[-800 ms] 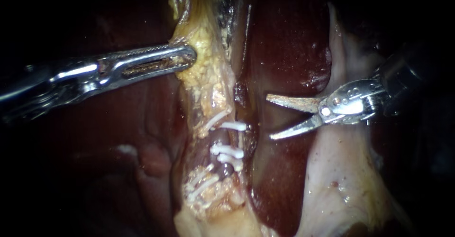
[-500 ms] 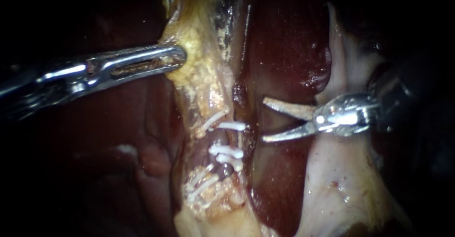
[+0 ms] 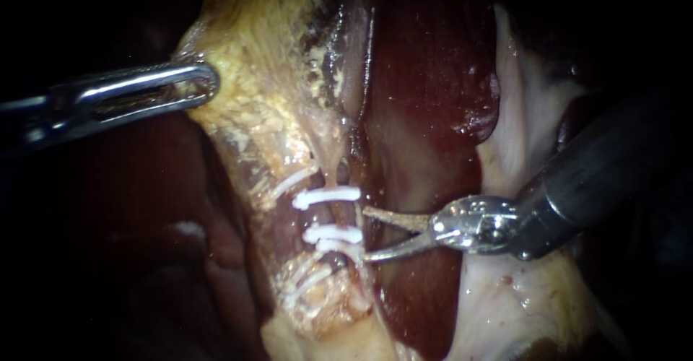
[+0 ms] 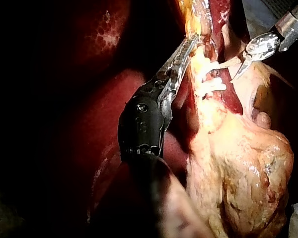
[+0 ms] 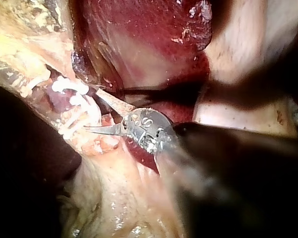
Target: Go to the cutting position right tube
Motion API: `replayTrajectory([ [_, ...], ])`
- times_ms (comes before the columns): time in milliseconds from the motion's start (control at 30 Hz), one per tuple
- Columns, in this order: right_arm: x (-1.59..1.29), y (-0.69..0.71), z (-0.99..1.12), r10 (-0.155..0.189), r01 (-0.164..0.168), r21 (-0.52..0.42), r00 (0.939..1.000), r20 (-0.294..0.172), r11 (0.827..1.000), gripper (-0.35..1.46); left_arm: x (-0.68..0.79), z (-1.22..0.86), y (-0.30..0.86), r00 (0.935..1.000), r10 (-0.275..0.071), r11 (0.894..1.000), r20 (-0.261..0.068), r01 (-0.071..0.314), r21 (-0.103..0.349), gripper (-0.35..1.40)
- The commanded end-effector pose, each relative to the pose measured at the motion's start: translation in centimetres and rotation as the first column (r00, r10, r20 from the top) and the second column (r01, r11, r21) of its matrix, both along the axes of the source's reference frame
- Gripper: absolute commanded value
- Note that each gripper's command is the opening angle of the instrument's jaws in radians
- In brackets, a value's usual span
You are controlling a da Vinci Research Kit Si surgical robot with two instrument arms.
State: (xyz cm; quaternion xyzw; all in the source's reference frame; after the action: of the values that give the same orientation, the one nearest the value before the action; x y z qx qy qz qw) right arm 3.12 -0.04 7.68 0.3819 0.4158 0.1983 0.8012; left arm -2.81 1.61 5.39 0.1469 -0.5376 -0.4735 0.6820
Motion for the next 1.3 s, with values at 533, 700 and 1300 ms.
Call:
replayTrajectory([
  [533, 0.46, 0.16, 0.17, 0.009, -0.008, 0.068, 0.9998, -0.020, 0.998, 1.41, 0.01, -0.01, -0.01, 1.0000, 0.000, 1.000, -0.001, 0.000, 0.000, -0.35],
  [700, 0.54, 0.15, 0.17, -0.012, 0.015, 0.089, 0.9994, -0.031, 0.996, 1.37, 0.01, 0.00, -0.01, 1.0000, 0.000, 1.000, -0.001, 0.000, 0.000, -0.35],
  [1300, 0.74, 0.14, 0.22, -0.038, 0.044, 0.136, 0.9980, -0.051, 0.990, 1.29, 0.01, 0.03, -0.01, 1.0000, 0.000, 1.000, -0.001, 0.000, -0.001, -0.35],
])
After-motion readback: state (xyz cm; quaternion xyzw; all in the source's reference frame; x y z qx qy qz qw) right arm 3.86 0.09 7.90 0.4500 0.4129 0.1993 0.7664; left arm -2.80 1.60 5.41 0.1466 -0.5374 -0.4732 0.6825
